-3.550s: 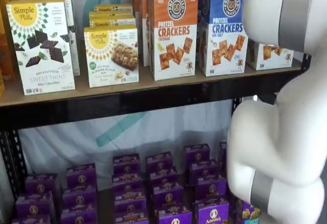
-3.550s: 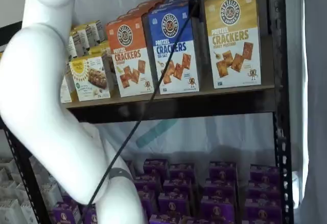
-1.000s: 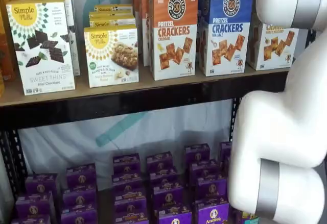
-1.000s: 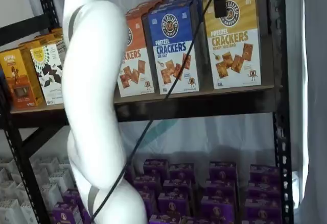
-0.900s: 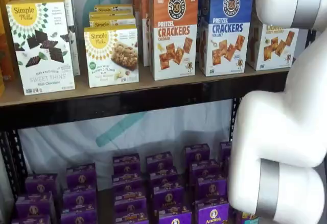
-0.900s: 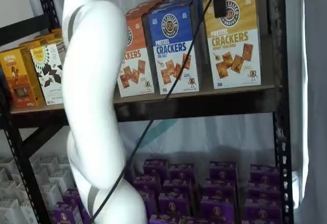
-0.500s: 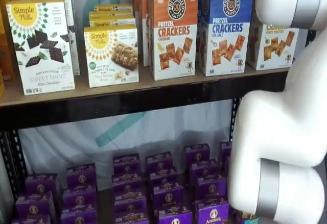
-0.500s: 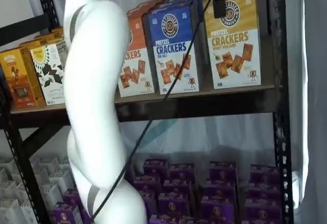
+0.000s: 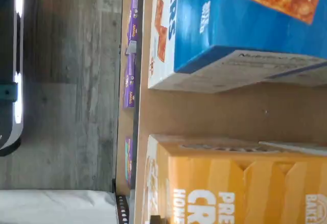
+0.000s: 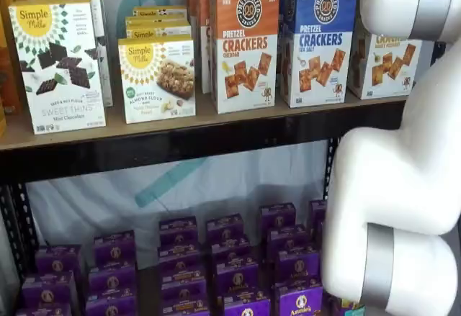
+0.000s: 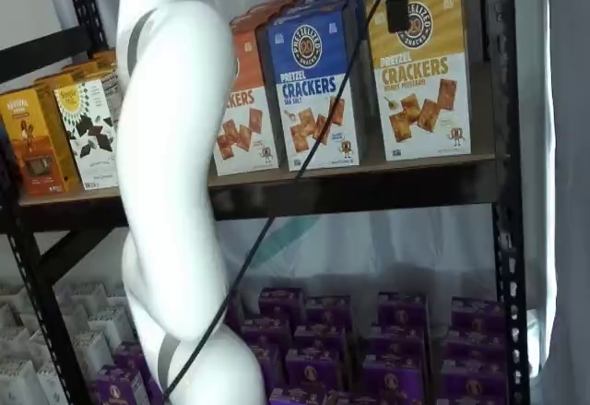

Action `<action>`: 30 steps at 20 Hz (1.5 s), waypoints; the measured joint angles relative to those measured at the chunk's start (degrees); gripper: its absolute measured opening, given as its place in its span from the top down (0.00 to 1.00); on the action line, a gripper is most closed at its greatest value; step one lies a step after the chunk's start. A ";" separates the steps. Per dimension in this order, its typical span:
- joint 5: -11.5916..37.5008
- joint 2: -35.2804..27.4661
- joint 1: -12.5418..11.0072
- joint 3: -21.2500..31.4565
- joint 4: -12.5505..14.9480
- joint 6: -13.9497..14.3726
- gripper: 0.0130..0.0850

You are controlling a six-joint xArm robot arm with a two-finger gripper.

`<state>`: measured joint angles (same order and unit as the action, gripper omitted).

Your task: Retrieve the yellow and white box located on the top shelf, the sixth one from the left

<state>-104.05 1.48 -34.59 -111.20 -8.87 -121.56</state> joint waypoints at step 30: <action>-6.97 13.46 -3.25 8.31 0.80 -2.82 0.33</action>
<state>-111.02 14.94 -37.84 -102.89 -8.06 -124.38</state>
